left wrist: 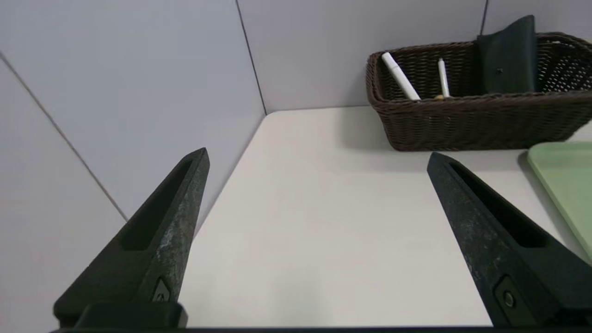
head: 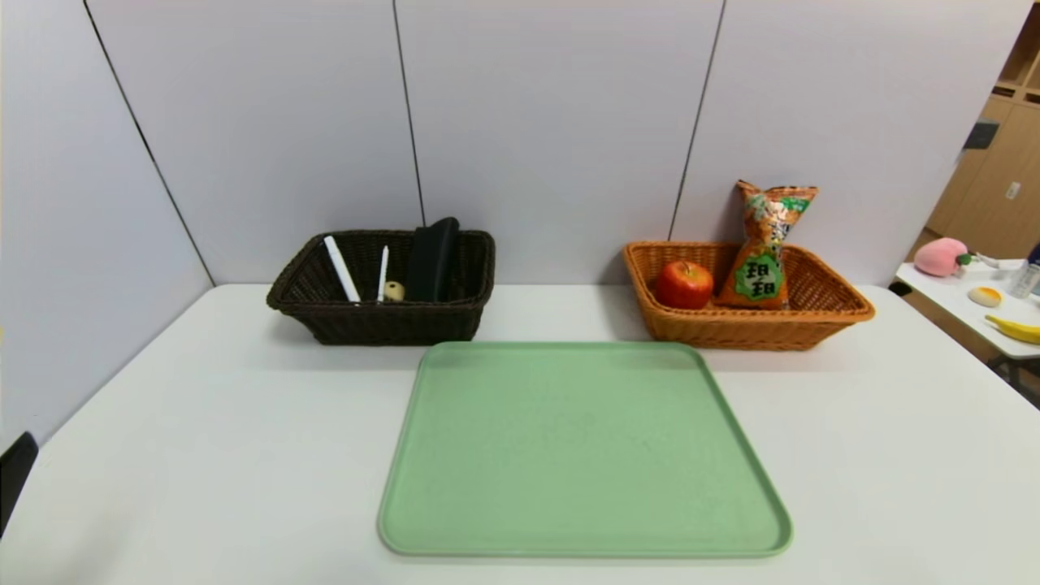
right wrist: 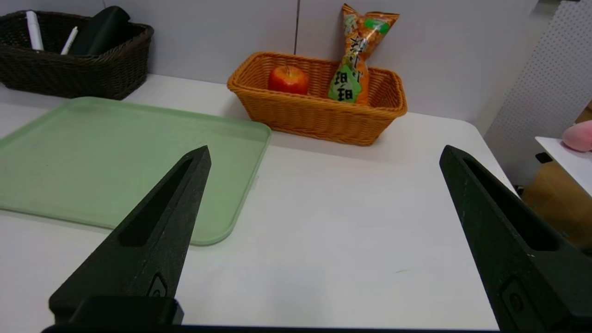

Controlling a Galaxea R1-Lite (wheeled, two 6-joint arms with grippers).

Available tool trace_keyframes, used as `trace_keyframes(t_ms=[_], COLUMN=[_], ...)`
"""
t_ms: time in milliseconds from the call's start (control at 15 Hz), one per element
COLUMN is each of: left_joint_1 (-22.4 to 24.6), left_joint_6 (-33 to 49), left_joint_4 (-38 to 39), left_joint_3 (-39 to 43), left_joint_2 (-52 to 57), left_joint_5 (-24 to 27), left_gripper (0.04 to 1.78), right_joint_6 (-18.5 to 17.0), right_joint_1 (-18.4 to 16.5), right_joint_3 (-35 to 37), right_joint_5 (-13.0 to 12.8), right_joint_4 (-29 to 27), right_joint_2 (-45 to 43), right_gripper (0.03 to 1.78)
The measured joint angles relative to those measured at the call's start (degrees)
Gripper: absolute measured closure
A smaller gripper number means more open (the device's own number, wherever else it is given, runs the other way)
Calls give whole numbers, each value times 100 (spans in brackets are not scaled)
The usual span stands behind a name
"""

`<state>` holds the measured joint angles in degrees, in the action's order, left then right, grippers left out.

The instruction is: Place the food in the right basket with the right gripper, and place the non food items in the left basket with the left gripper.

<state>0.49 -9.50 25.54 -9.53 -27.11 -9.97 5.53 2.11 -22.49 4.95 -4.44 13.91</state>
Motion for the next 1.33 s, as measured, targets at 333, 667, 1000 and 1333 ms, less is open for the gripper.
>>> trace_keyframes(t_ms=[333, 667, 1000, 1333], left_joint_1=[2, -27, -24, -27], left_joint_6=[-4, -23, -180, -150], left_joint_4=[-2105, -2458, -1684, -1815], left_joint_3=[102, 226, 800, 948], left_joint_2=[1985, 2649, 2725, 2729], left_joint_5=[260, 267, 308, 945], left_gripper=[14, 13, 13, 13], right_joint_6=[11, 44, 540, 623], right_joint_1=[-167, -193, -195, -195], right_joint_3=[-221, -217, 1109, 2150], right_joint_5=[255, 235, 149, -195], right_joint_4=[-1403, -1529, 194, 645], right_joint_2=[-873, -1325, -1389, -1391], right_gripper=[10, 10, 10, 10])
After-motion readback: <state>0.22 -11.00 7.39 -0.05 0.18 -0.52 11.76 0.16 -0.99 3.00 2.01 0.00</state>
